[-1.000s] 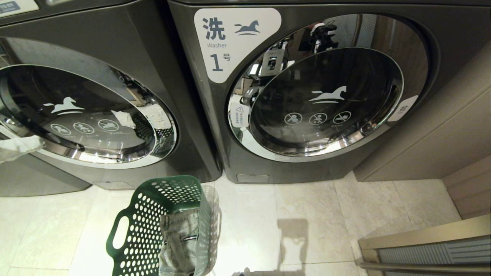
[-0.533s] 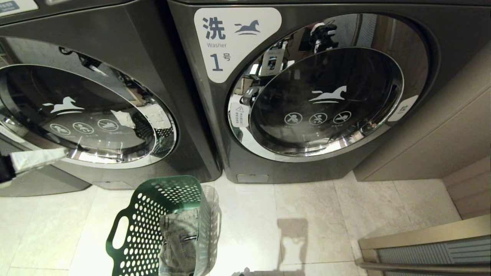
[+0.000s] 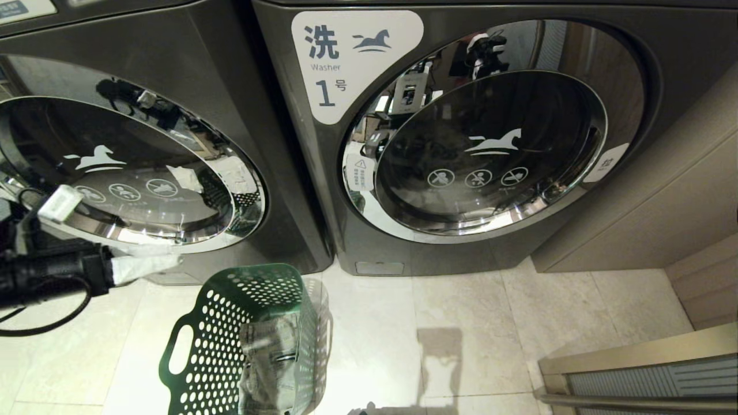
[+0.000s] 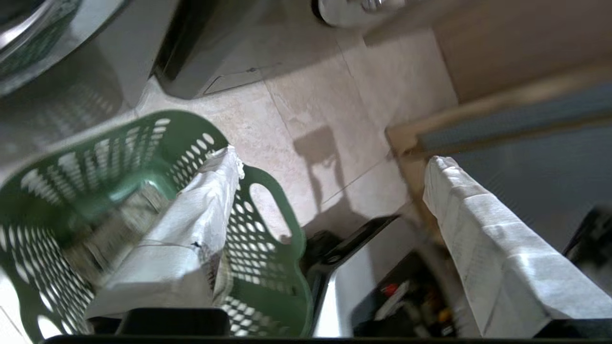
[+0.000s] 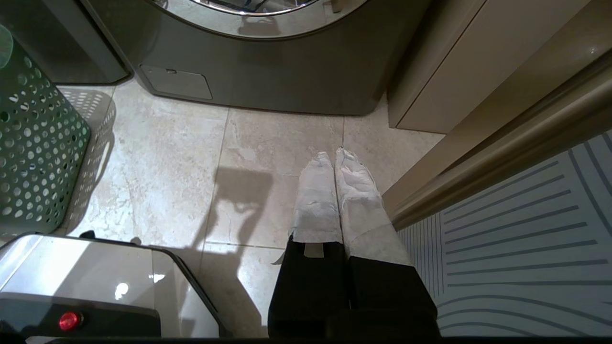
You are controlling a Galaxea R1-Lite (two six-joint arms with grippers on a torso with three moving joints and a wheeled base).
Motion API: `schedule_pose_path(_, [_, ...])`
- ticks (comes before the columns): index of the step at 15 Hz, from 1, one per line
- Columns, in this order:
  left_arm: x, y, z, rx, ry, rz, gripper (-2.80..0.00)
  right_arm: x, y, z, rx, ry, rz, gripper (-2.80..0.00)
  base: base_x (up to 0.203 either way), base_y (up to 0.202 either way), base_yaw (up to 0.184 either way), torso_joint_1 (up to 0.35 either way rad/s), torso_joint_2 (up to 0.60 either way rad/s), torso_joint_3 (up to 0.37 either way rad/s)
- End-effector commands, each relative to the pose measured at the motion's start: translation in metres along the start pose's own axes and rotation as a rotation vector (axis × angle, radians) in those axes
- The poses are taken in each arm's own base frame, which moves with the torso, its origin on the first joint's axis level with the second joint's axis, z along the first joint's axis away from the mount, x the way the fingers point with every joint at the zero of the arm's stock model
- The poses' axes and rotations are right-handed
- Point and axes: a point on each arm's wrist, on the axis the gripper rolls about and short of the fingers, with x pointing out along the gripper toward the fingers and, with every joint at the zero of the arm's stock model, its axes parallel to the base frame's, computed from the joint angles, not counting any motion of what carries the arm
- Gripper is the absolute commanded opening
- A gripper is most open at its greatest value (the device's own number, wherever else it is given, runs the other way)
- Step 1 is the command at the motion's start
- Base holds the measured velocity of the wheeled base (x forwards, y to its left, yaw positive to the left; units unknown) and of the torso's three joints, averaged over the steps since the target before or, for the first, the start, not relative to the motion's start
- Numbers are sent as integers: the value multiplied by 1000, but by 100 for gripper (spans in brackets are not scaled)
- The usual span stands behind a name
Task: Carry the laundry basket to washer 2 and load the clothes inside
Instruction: Open the lid of the washing machine
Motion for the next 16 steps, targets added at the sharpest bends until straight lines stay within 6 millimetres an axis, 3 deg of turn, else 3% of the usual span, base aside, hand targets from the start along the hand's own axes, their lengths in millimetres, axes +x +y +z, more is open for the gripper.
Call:
schedule_pose_path(1, [19, 10, -12, 114, 25, -53, 0, 0, 0, 0, -1, 0, 2, -280, 0, 0, 0, 0, 0, 0])
schedule_pose_path(3, [25, 21, -9, 249, 9, -49, 0, 0, 0, 0, -1, 0, 2, -280, 0, 0, 0, 0, 0, 0])
schedule_pose_path(7, [31, 45, 16, 495, -62, 24, 0, 0, 0, 0, -1, 0, 2, -280, 0, 0, 0, 0, 0, 0])
schedule_pose_path(12, [40, 65, 25, 544, -80, 39, 0, 0, 0, 0, -1, 1, 0, -280, 0, 0, 0, 0, 0, 0])
schedule_pose_path(16, [54, 62, 35, 532, -72, 60, 0, 0, 0, 0, -1, 1, 1, -280, 0, 0, 0, 0, 0, 0])
